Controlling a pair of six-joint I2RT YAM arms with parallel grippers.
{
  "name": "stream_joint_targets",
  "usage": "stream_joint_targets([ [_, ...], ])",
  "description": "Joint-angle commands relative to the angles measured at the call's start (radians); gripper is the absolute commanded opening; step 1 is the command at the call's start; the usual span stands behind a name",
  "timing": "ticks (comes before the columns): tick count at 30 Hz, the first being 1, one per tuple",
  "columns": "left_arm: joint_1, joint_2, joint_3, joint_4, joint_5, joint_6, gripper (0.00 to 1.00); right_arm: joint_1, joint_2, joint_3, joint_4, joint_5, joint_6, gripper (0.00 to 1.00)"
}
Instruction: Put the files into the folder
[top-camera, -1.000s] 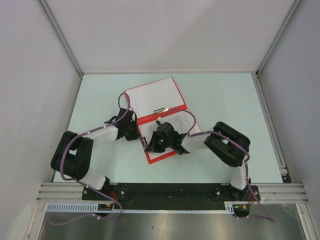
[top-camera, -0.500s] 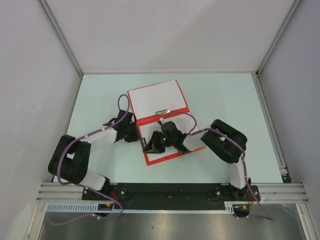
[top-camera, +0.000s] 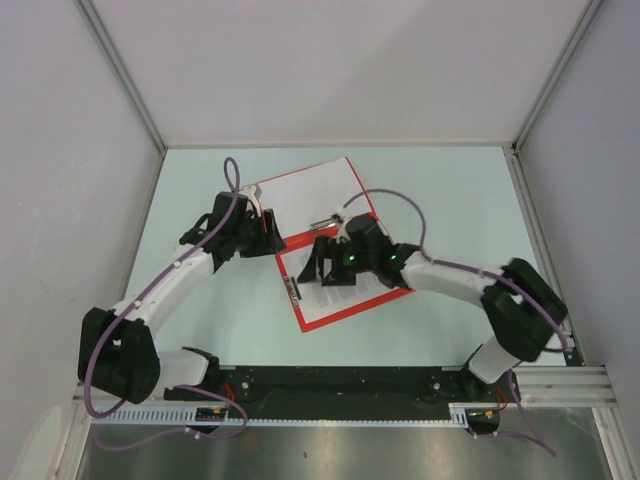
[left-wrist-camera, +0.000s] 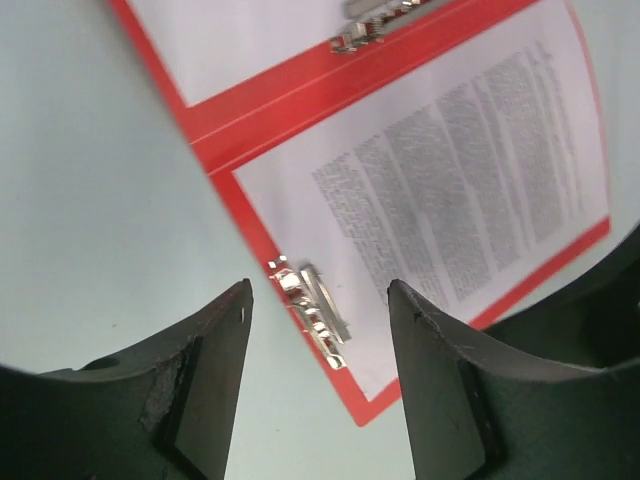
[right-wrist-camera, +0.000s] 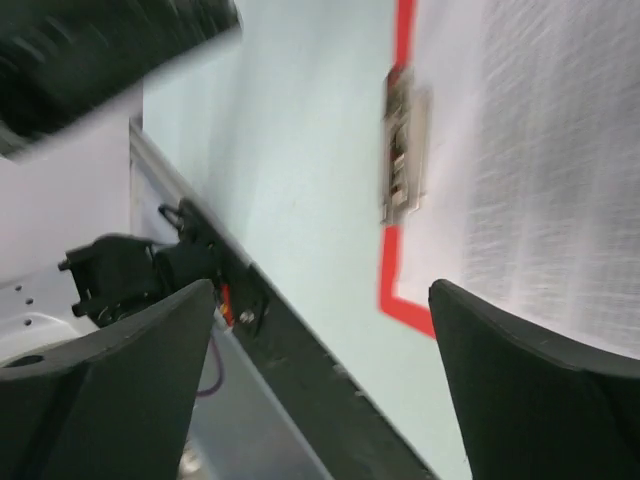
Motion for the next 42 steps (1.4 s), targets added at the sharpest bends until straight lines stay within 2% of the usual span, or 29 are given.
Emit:
stream_joint_targets([
  [1, -0.042, 0.014, 0.000, 0.052, 0.155, -0.003, 0.63, -0.256, -0.157, 0.049, -0.395, 0.210, -0.296, 0.97],
  [4, -0.105, 0.022, -0.002, 0.078, 0.187, -0.026, 0.64, -0.491, -0.117, 0.047, -0.446, 0.218, -0.418, 1.00],
  [6, -0.130, -0.004, -0.005, 0.098, 0.211, -0.028, 0.68, -0.567, -0.085, 0.052, -0.429, 0.211, -0.498, 1.00],
  [7, -0.146, -0.013, -0.006, 0.100, 0.222, -0.028, 0.69, -0.628, -0.074, 0.055, -0.417, 0.157, -0.508, 1.00],
  [10, -0.162, -0.045, -0.024, 0.111, 0.274, -0.037, 0.71, -0.692, -0.011, 0.049, -0.348, 0.055, -0.534, 0.99],
  [14, -0.170, -0.098, -0.086, 0.131, 0.328, -0.068, 0.71, -0.677, 0.071, 0.049, -0.294, -0.079, -0.535, 0.94],
  [19, -0.174, -0.232, -0.158, 0.126, 0.366, -0.124, 0.71, -0.637, 0.118, 0.015, -0.248, -0.124, -0.529, 0.88],
  [23, -0.182, -0.351, -0.163, 0.073, 0.351, -0.173, 0.73, -0.597, 0.138, -0.022, -0.144, -0.237, -0.460, 0.70],
  [24, -0.182, -0.371, -0.160, 0.048, 0.336, -0.195, 0.73, -0.588, 0.126, -0.043, -0.118, -0.271, -0.427, 0.65],
  [25, -0.182, -0.416, -0.160, 0.028, 0.299, -0.210, 0.74, -0.580, 0.118, -0.065, -0.083, -0.297, -0.385, 0.54],
  [26, -0.182, -0.438, -0.169, -0.003, 0.288, -0.227, 0.75, -0.563, 0.106, -0.088, 0.025, -0.320, -0.267, 0.48],
  [28, -0.180, -0.487, -0.187, -0.030, 0.247, -0.317, 0.75, -0.536, 0.063, -0.149, 0.112, -0.336, -0.140, 0.39],
  [29, -0.180, -0.533, -0.202, -0.058, 0.183, -0.357, 0.76, -0.522, 0.044, -0.172, 0.216, -0.328, 0.014, 0.36],
  [30, -0.177, -0.553, -0.210, -0.110, 0.158, -0.450, 0.79, -0.481, 0.027, -0.203, 0.284, -0.305, 0.087, 0.33],
  [31, -0.176, -0.572, -0.221, -0.119, 0.152, -0.495, 0.81, -0.457, 0.001, -0.236, 0.344, -0.288, 0.165, 0.25],
  [32, -0.174, -0.613, -0.245, -0.123, 0.156, -0.541, 0.97, -0.434, -0.006, -0.244, 0.406, -0.232, 0.269, 0.20],
  [34, -0.174, -0.651, -0.259, -0.126, 0.161, -0.664, 1.00, -0.348, -0.014, -0.267, 0.489, -0.175, 0.374, 0.06],
  [35, -0.174, -0.689, -0.258, -0.136, 0.138, -0.733, 1.00, -0.316, -0.013, -0.275, 0.560, -0.105, 0.420, 0.05],
  [39, -0.174, -0.779, -0.222, -0.341, 0.012, -0.926, 1.00, -0.184, 0.056, -0.289, 0.767, 0.019, 0.662, 0.00],
  [42, -0.173, -0.829, -0.236, -0.379, -0.006, -1.093, 1.00, -0.138, 0.165, -0.306, 1.003, 0.085, 0.831, 0.00],
])
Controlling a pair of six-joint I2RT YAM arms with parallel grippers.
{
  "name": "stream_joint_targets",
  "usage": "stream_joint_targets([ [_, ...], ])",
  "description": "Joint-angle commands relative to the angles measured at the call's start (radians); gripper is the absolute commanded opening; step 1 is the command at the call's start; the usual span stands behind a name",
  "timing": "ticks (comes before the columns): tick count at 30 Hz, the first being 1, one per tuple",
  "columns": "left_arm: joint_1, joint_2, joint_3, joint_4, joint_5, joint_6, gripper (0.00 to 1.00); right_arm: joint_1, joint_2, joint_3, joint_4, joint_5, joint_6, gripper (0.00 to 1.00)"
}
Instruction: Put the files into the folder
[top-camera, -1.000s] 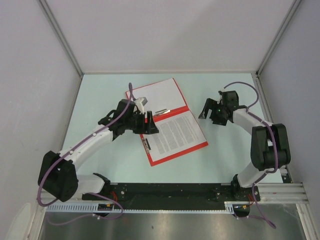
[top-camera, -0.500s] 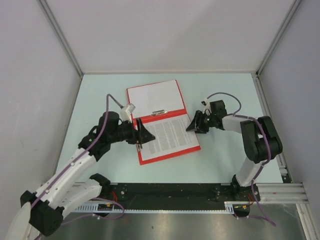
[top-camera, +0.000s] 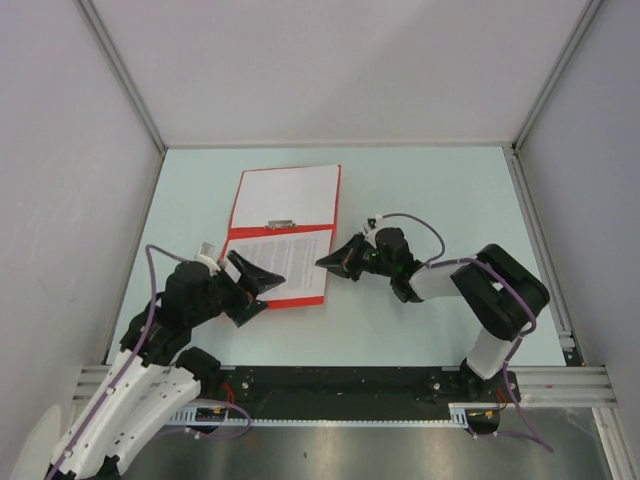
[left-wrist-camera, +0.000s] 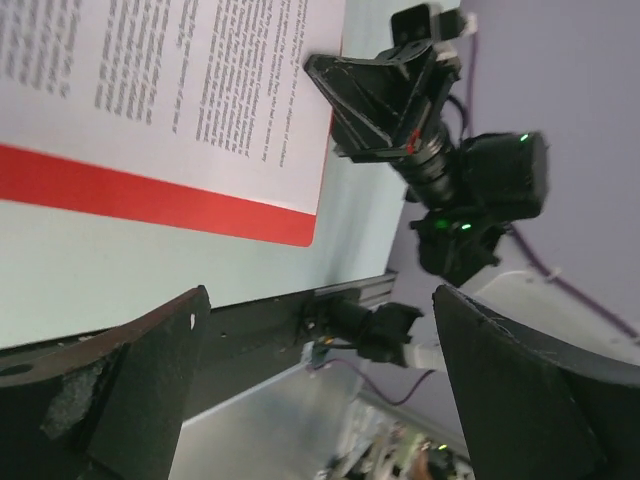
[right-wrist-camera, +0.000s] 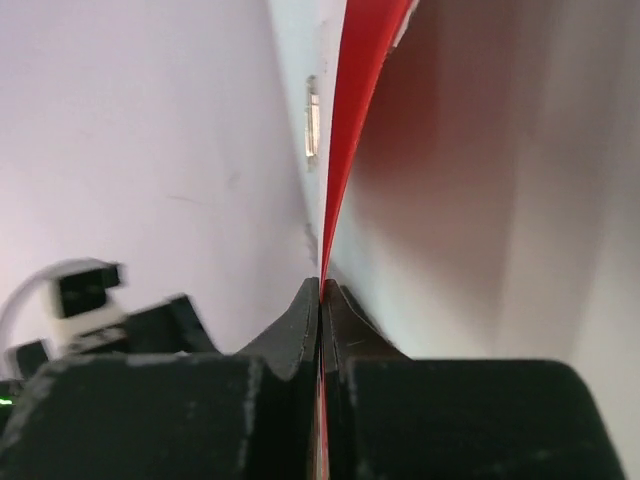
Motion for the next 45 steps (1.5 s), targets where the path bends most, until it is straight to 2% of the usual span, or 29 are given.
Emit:
stream_joint_targets([
  [1, 0.003, -0.067, 0.008, -0.128, -0.069, -0.330, 1.00, 0.078, 0.127, -0.025, 0.485, 0.160, 0.346, 0.00],
  [4, 0.003, -0.043, -0.002, -0.167, -0.069, -0.391, 1.00, 0.118, 0.191, -0.025, 0.588, 0.222, 0.411, 0.00],
  [10, 0.003, 0.043, -0.058, -0.158, -0.037, -0.416, 1.00, 0.155, 0.202, -0.039, 0.612, 0.308, 0.446, 0.00],
  [14, 0.003, 0.040, -0.099, -0.124, -0.098, -0.445, 1.00, 0.164, 0.210, -0.053, 0.645, 0.335, 0.488, 0.00],
  [18, 0.011, 0.068, -0.110, 0.030, -0.152, -0.366, 0.98, 0.165, 0.219, -0.065, 0.673, 0.326, 0.500, 0.00],
  [21, 0.012, 0.132, -0.044, 0.051, -0.207, -0.238, 0.95, 0.161, 0.216, -0.106, 0.682, 0.322, 0.499, 0.00],
  [22, 0.012, 0.155, -0.012, 0.056, -0.210, -0.171, 0.92, 0.161, 0.225, -0.108, 0.685, 0.293, 0.497, 0.00],
  [26, 0.015, 0.189, 0.031, 0.065, -0.278, -0.098, 0.78, 0.165, 0.247, -0.128, 0.722, 0.257, 0.488, 0.00],
  [27, 0.017, 0.184, 0.031, 0.080, -0.278, -0.091, 0.67, 0.167, 0.250, -0.128, 0.721, 0.246, 0.476, 0.00],
  [28, 0.017, 0.183, 0.022, 0.126, -0.275, -0.072, 0.60, 0.170, 0.256, -0.128, 0.724, 0.228, 0.466, 0.00],
  [29, 0.017, 0.183, 0.019, 0.144, -0.264, -0.068, 0.46, 0.172, 0.256, -0.128, 0.727, 0.217, 0.454, 0.00],
  [31, 0.017, 0.195, 0.022, 0.178, -0.256, -0.040, 0.37, 0.170, 0.248, -0.129, 0.708, 0.162, 0.385, 0.00],
  [32, 0.018, 0.203, 0.027, 0.181, -0.253, -0.029, 0.22, 0.170, 0.216, -0.134, 0.643, 0.145, 0.352, 0.07],
  [34, 0.020, 0.246, 0.050, 0.191, -0.241, 0.018, 0.10, 0.159, 0.170, -0.131, 0.534, 0.098, 0.208, 0.23],
  [35, 0.020, 0.261, 0.060, 0.184, -0.240, 0.029, 0.01, 0.150, 0.111, -0.119, 0.404, 0.076, 0.143, 0.40],
  [36, 0.020, 0.294, 0.085, 0.183, -0.235, 0.050, 0.00, 0.141, 0.081, -0.114, 0.344, 0.023, 0.083, 0.46],
  [37, 0.020, 0.313, 0.097, 0.181, -0.232, 0.063, 0.00, 0.112, 0.043, -0.113, 0.281, 0.001, -0.060, 0.59],
  [38, 0.020, 0.344, 0.114, 0.175, -0.233, 0.076, 0.00, 0.101, -0.032, -0.113, 0.136, -0.008, -0.130, 0.66],
  [39, 0.020, 0.359, 0.154, 0.171, -0.239, 0.105, 0.00, 0.087, -0.077, -0.108, 0.071, -0.031, -0.194, 0.71],
  [40, 0.020, 0.373, 0.174, 0.163, -0.246, 0.118, 0.00, 0.061, -0.115, -0.097, -0.010, -0.039, -0.360, 0.76],
  [41, 0.020, 0.400, 0.191, 0.146, -0.252, 0.129, 0.00, 0.055, -0.211, -0.084, -0.172, -0.038, -0.447, 0.81],
  [42, 0.021, 0.413, 0.226, 0.138, -0.258, 0.150, 0.00, 0.057, -0.259, -0.064, -0.257, 0.013, -0.560, 0.86],
  [43, 0.021, 0.430, 0.241, 0.137, -0.261, 0.161, 0.00, 0.060, -0.301, -0.051, -0.340, 0.054, -0.742, 0.92],
  [45, 0.021, 0.465, 0.280, 0.125, -0.256, 0.173, 0.00, 0.137, -0.405, -0.033, -0.505, 0.270, -0.952, 0.95],
])
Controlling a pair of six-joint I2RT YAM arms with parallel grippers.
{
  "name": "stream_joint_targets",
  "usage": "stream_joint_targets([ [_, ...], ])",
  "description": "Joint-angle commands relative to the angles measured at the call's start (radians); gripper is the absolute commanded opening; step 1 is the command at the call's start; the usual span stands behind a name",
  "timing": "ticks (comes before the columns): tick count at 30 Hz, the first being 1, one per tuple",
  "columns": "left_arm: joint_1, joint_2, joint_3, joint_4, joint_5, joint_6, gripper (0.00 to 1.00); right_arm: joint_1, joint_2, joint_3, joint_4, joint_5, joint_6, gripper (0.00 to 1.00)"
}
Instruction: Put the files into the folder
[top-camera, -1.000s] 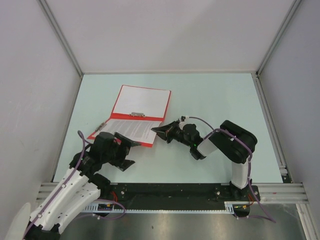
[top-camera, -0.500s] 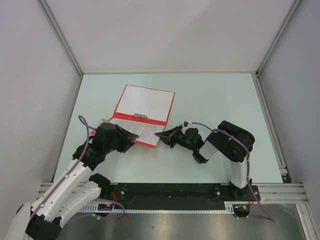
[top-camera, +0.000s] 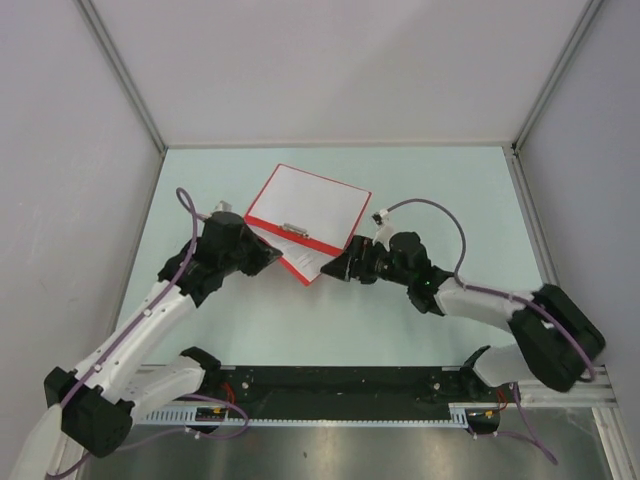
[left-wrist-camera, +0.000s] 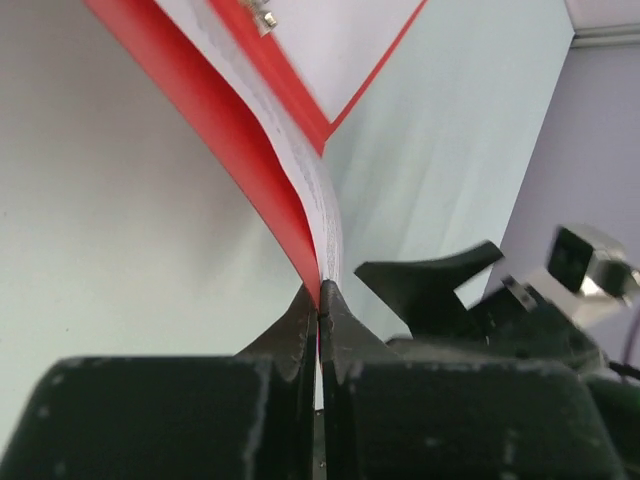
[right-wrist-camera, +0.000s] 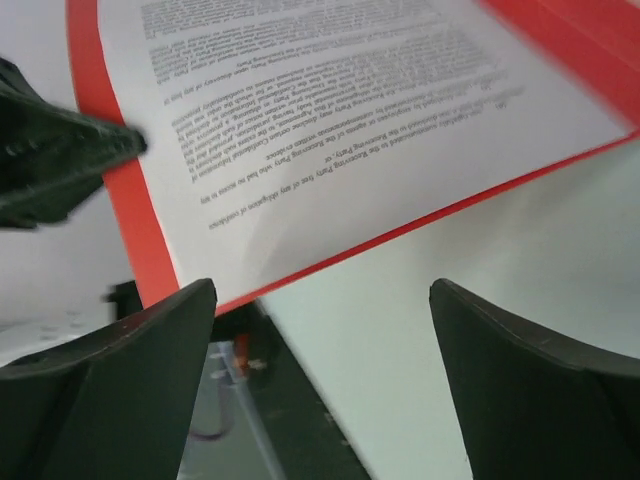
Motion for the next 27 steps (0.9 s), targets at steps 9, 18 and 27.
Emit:
stream_joint_targets([
  [9, 0.008, 0.126, 0.195, -0.073, 0.015, 0.120, 0.00, 0.322, -0.125, 0.047, -0.254, 0.762, -1.135, 1.00],
  [18, 0.017, 0.131, 0.192, -0.080, 0.088, 0.103, 0.00, 0.343, -0.022, 0.070, 0.002, 0.738, -1.327, 0.96],
  [27, 0.021, 0.169, 0.213, -0.070, 0.136, 0.105, 0.04, 0.340, 0.093, 0.101, 0.159, 0.724, -1.261, 0.73],
])
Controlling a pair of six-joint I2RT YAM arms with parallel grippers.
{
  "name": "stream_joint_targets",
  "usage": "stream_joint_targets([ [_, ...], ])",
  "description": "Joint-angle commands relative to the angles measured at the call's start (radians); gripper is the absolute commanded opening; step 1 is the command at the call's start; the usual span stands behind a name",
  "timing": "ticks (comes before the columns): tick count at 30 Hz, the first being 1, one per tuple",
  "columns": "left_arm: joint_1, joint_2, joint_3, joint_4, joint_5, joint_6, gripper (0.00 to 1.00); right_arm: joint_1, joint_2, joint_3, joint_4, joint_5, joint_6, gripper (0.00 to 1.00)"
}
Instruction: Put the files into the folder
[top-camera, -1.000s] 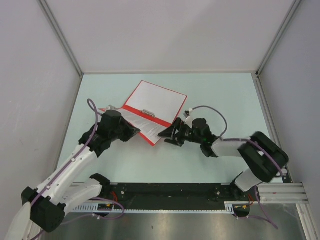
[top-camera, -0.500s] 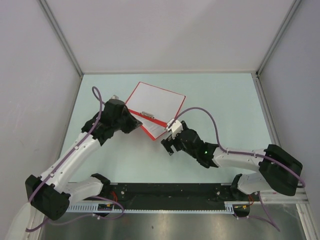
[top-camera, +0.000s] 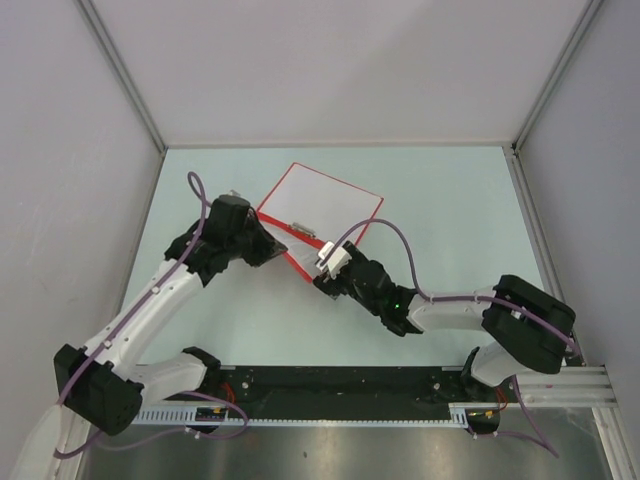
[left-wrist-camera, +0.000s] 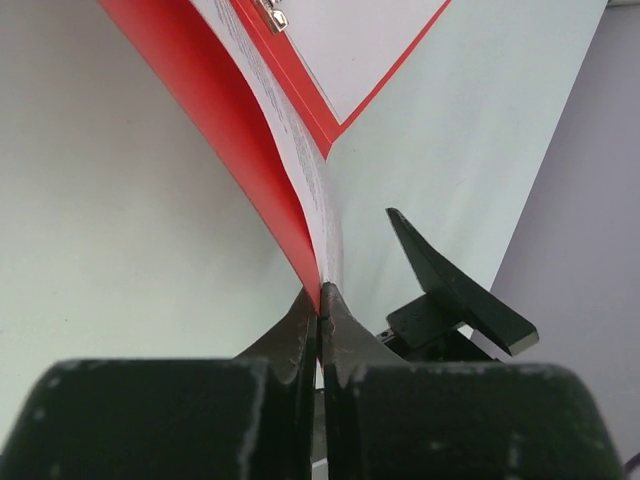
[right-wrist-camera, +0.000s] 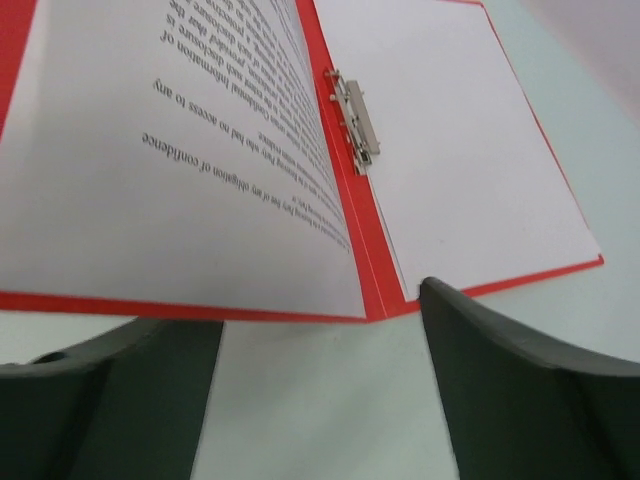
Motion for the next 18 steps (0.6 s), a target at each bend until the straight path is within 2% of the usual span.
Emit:
stream_joint_targets([
  [1, 0.003, 0.026, 0.043, 0.020, 0.065, 0.040, 0.07, -0.002, 0.064, 0.060, 0.158, 0.030, 0.023, 0.68],
  [2, 0.003, 0.032, 0.060, 0.023, 0.068, 0.051, 0.11, -0.005, 0.076, 0.061, 0.166, 0.039, 0.035, 0.63],
  [3, 0.004, 0.040, 0.072, 0.025, 0.070, 0.066, 0.22, -0.008, 0.078, 0.066, 0.169, 0.045, 0.052, 0.50],
  [4, 0.003, 0.056, 0.101, 0.027, 0.068, 0.106, 0.28, -0.025, 0.071, 0.064, 0.163, 0.038, 0.102, 0.44],
  [5, 0.004, 0.064, 0.115, 0.025, 0.071, 0.123, 0.34, -0.036, 0.064, 0.066, 0.153, 0.034, 0.128, 0.32],
  [6, 0.004, 0.087, 0.132, 0.027, 0.076, 0.143, 0.51, -0.051, 0.059, 0.066, 0.132, 0.030, 0.159, 0.26],
  [7, 0.004, 0.101, 0.171, 0.022, 0.096, 0.186, 0.55, -0.066, 0.053, 0.066, 0.115, -0.001, 0.194, 0.21],
  [8, 0.004, 0.115, 0.192, 0.019, 0.107, 0.206, 0.60, -0.101, 0.050, 0.066, 0.103, -0.011, 0.254, 0.08],
  [9, 0.004, 0.136, 0.213, 0.019, 0.120, 0.227, 0.69, -0.120, 0.047, 0.066, 0.075, -0.033, 0.285, 0.02],
  [10, 0.004, 0.146, 0.256, 0.011, 0.139, 0.268, 0.81, -0.140, 0.044, 0.064, 0.060, -0.057, 0.323, 0.00],
  [12, 0.003, 0.138, 0.287, 0.019, 0.134, 0.319, 0.99, -0.204, 0.026, 0.064, 0.003, -0.100, 0.434, 0.00],
  [17, 0.003, 0.101, 0.365, 0.021, 0.145, 0.390, 1.00, -0.359, -0.056, 0.035, -0.184, -0.200, 0.682, 0.00],
  [18, 0.003, 0.101, 0.376, 0.011, 0.142, 0.401, 1.00, -0.432, -0.079, 0.020, -0.207, -0.252, 0.771, 0.00],
])
